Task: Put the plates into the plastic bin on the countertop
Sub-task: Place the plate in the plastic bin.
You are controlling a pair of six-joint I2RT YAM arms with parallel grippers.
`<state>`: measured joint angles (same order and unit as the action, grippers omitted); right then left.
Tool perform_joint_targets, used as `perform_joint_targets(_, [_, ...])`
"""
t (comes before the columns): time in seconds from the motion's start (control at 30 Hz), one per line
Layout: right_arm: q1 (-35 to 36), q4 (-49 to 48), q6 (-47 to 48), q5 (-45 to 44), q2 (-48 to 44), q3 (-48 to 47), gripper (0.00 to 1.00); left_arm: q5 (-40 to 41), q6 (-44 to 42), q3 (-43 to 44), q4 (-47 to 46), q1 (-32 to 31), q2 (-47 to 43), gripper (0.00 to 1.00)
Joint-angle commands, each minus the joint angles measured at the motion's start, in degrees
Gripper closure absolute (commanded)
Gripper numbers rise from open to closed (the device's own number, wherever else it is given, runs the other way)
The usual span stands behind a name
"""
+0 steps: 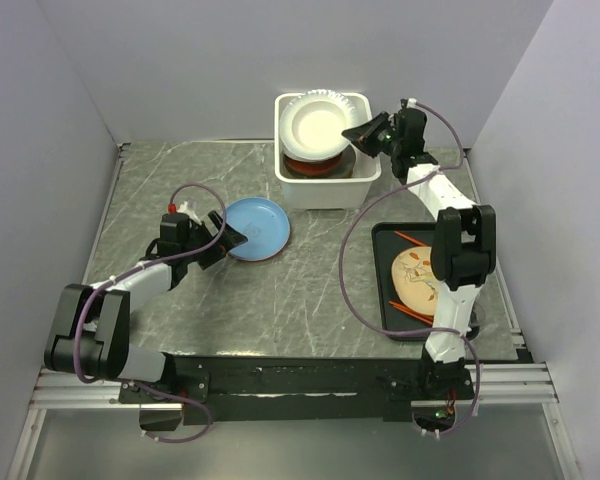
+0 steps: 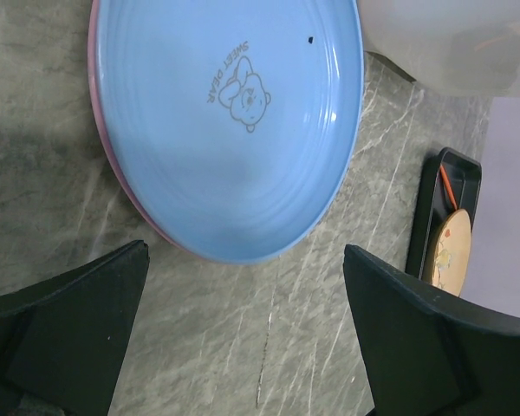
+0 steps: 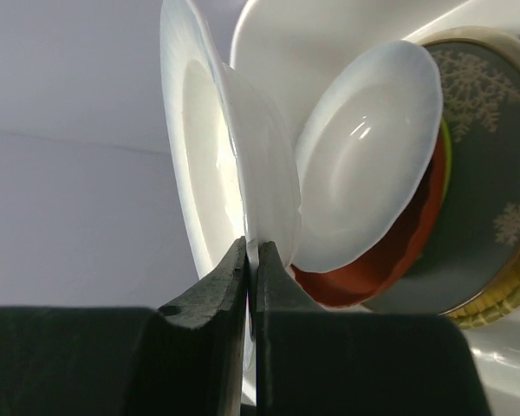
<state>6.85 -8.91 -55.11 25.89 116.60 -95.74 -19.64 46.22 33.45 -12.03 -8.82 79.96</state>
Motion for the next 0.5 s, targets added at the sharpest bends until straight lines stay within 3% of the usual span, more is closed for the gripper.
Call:
perform_joint_targets(0.0, [-0.35, -8.06, -3.68, -0.93, -0.32, -7.79, 1.00, -0.14, -0.33, 1.35, -1.69, 0.21, -2.61, 0.01])
perform_joint_targets(0.47, [-0.52, -7.44, -7.99, -3.83, 7.15, -11.39, 1.00, 2.32, -2.10, 0.65, 0.87, 0.21, -7.81, 0.01])
